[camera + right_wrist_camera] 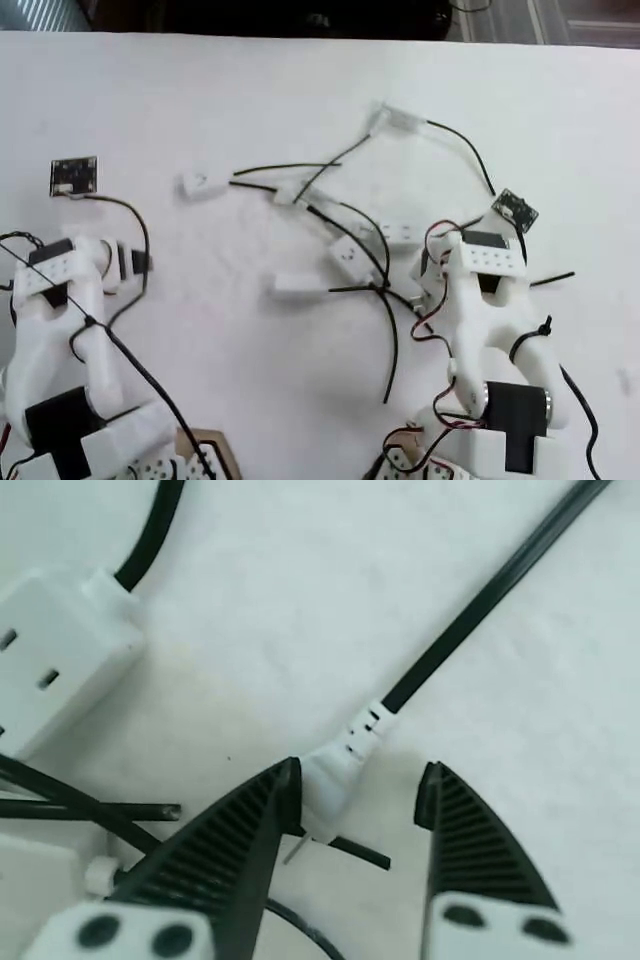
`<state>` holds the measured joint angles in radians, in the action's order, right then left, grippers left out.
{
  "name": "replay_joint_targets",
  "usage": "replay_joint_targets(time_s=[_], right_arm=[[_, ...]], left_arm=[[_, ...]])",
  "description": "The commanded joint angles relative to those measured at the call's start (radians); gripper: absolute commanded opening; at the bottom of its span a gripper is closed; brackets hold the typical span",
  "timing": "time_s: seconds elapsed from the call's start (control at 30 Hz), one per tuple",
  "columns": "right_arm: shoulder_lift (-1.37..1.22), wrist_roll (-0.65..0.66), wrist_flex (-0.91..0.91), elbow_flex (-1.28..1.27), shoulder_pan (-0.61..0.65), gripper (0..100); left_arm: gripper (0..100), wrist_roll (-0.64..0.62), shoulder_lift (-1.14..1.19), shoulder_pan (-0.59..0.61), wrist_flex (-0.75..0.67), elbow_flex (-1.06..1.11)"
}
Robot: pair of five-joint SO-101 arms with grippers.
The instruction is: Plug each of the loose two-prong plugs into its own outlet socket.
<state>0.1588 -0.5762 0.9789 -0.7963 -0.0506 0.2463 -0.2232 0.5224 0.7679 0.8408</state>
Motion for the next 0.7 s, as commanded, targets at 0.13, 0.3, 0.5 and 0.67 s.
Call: replay_joint_targets(time_s=[0.13, 0.3, 0.5, 0.67], right_arm=[[-0.004, -0.008, 0.021, 0.017, 0.022, 13.8], [-0.005, -0.011, -0.021, 0.015, 0.058, 13.8], [-0.005, -0.014, -0.022, 0.018, 0.087, 13.5], [-0.005, -0.015, -0.030, 0.015, 0.081, 12.5]], left_arm=[[29, -0.011, -0.033, -0.016, -0.017, -0.003], [29, -0.011, -0.033, -0.016, -0.017, -0.003], [29, -0.011, -0.033, -0.016, -0.017, -0.003], [29, -0.011, -0.033, -0.016, -0.017, -0.003]])
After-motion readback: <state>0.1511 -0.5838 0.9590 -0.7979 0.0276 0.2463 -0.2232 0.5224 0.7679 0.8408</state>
